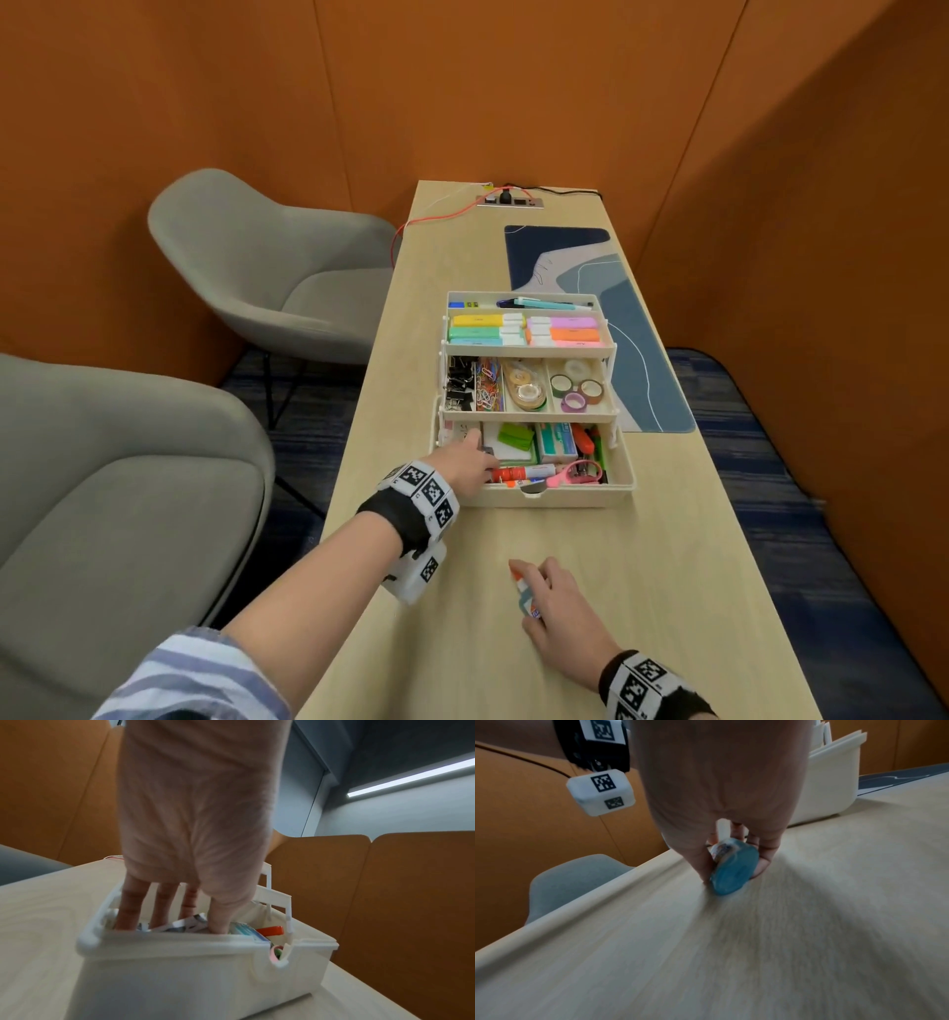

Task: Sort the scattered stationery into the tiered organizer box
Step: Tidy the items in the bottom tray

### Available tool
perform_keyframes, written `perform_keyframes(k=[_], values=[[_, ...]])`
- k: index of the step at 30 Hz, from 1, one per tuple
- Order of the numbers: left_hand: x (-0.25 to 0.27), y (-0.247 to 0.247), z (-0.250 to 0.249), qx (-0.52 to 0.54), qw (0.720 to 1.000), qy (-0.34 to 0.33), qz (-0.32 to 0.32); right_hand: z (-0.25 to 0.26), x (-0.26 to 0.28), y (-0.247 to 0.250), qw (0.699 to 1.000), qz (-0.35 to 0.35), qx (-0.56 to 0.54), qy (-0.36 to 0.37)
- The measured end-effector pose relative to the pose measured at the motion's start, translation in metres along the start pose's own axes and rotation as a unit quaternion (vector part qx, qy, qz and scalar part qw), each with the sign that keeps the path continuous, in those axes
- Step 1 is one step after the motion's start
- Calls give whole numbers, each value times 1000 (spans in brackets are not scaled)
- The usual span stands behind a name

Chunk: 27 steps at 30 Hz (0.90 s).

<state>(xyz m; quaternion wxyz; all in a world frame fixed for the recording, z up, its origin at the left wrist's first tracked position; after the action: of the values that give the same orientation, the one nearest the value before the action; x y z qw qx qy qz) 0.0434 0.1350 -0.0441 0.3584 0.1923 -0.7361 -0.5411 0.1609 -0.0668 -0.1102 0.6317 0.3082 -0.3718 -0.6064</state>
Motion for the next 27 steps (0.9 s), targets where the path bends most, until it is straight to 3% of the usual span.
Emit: perform_keyframes(k=[3, 8, 11, 15, 19, 23, 25, 27], values=[[-3, -9, -8, -30, 999, 33, -25, 0, -1, 2, 1000, 6, -2, -11], [-3, -12, -9, 95, 967, 155, -178, -3, -4, 6, 995, 45, -28, -87], [0, -14, -6, 122, 953, 205, -184, -3, -5, 19, 984, 79, -66, -144], [5, -12, -10, 48, 963, 172, -201, -4, -10, 45, 961, 55, -192, -189], [11, -18, -1, -23, 971, 83, -223, 0, -17, 73, 931, 1, -294, -217], [16, -18, 7, -42, 981, 31, -186, 11, -30, 98, 911, -67, -333, -234], [18, -16, 7, -34, 983, 26, -178, 16, -47, 107, 872, -125, -391, -265], [20, -17, 7, -11, 981, 34, -188, 17, -73, 111, 813, -176, -461, -309]])
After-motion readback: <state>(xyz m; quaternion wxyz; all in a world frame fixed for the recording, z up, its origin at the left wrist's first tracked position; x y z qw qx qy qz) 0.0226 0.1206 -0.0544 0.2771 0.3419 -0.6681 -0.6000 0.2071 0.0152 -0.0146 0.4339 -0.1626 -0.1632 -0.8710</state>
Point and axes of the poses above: each hand's wrist, its own x-axis away from the middle knuckle, its own y-axis out of the back of the hand, z = x × y, the point moved 1 cm from there along -x, towards the middle knuckle, and after that the axes turned 11 degrees about -z, right-handed, at the moved point
